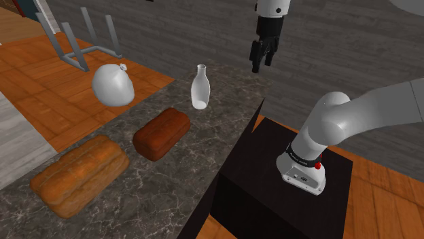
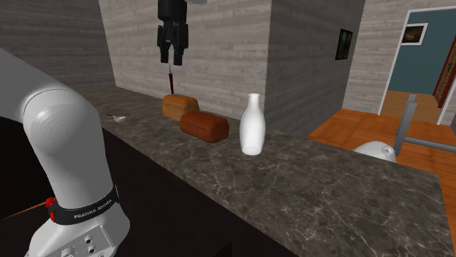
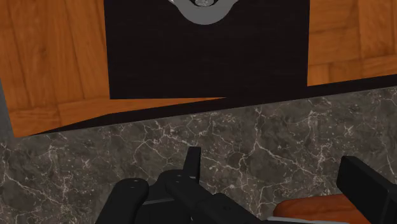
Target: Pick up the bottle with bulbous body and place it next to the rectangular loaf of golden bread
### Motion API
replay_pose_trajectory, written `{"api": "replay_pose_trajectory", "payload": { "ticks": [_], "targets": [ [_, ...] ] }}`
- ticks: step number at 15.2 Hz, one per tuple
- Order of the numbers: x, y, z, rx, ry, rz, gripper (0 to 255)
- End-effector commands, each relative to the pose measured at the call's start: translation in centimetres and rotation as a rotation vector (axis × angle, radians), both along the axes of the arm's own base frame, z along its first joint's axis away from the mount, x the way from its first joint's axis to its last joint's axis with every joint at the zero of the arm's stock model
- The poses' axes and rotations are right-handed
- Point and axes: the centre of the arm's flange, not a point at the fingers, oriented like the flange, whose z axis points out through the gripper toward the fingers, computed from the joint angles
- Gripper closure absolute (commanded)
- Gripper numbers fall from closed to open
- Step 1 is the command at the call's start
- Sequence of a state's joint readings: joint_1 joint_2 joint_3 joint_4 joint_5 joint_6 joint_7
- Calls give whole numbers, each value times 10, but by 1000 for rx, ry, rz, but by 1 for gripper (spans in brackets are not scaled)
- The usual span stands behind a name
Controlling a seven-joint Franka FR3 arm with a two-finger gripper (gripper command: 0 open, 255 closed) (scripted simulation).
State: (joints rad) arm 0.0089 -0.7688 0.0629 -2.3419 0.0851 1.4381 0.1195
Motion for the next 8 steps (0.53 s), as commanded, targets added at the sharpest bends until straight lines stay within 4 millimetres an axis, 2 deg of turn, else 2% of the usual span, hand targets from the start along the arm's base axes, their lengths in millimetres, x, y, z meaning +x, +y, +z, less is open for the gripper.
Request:
{"api": "replay_pose_trajectory", "payload": {
  "ticks": [1, 8],
  "targets": [
    [0, 0, 0, 0, 0, 0, 0],
    [83, -8, -33, -10, -16, -42, 0]
  ]
}}
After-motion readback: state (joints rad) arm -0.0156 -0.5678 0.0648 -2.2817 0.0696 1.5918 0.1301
